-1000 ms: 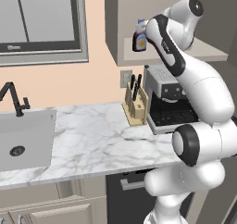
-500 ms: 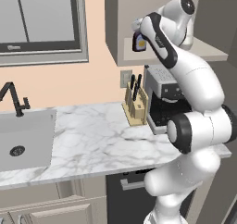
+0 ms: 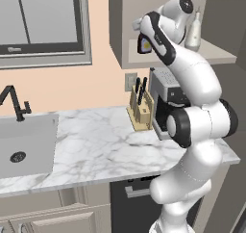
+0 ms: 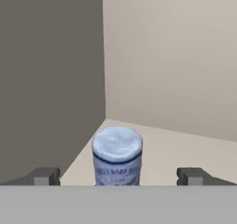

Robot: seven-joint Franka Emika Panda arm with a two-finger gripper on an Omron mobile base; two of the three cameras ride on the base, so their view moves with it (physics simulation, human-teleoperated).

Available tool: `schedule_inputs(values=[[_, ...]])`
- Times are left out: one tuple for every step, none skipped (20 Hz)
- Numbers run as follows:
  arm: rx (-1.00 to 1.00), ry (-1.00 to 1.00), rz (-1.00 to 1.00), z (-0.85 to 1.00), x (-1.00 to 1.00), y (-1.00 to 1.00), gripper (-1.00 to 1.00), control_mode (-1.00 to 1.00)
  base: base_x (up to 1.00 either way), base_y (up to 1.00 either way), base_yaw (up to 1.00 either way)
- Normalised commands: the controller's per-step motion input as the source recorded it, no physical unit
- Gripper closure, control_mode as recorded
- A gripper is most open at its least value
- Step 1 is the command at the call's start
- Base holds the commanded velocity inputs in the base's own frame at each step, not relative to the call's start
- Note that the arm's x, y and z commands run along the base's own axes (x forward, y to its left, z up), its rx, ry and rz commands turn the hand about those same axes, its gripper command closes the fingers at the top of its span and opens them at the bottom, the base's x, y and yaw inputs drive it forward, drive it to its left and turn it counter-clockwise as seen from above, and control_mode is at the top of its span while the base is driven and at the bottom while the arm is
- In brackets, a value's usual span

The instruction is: Move the condiment bottle and oil and vinegar bottle from the cabinet to the dining counter.

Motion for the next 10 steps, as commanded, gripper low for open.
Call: schedule_inputs(values=[[0.00,0.00,0.00,0.00,0.39,0.00,-1.00,-1.00,0.00,0.00,0.00],[0.00,0.00,0.00,0.00,0.39,0.00,-1.00,-1.00,0.00,0.00,0.00],[0.00,0.00,0.00,0.00,0.35,0.00,-1.00,-1.00,0.00,0.00,0.00],[0.00,0.00,0.00,0.00,0.29,0.00,-1.00,-1.00,0.00,0.00,0.00],[0.00,0.00,0.00,0.00,0.24,0.00,-1.00,-1.00,0.00,0.00,0.00],[0.00,0.00,0.00,0.00,0.18,0.00,-1.00,-1.00,0.00,0.00,0.00],[0.00,0.00,0.00,0.00,0.14,0.00,-1.00,-1.00,0.00,0.00,0.00],[0.00,0.00,0.00,0.00,0.08,0.00,1.00,-1.00,0.00,0.00,0.00],[0.00,0.00,0.00,0.00,0.06,0.04,1.00,-1.00,0.00,0.00,0.00],[0.00,0.00,0.00,0.00,0.03,0.06,1.00,-1.00,0.00,0.00,0.00]])
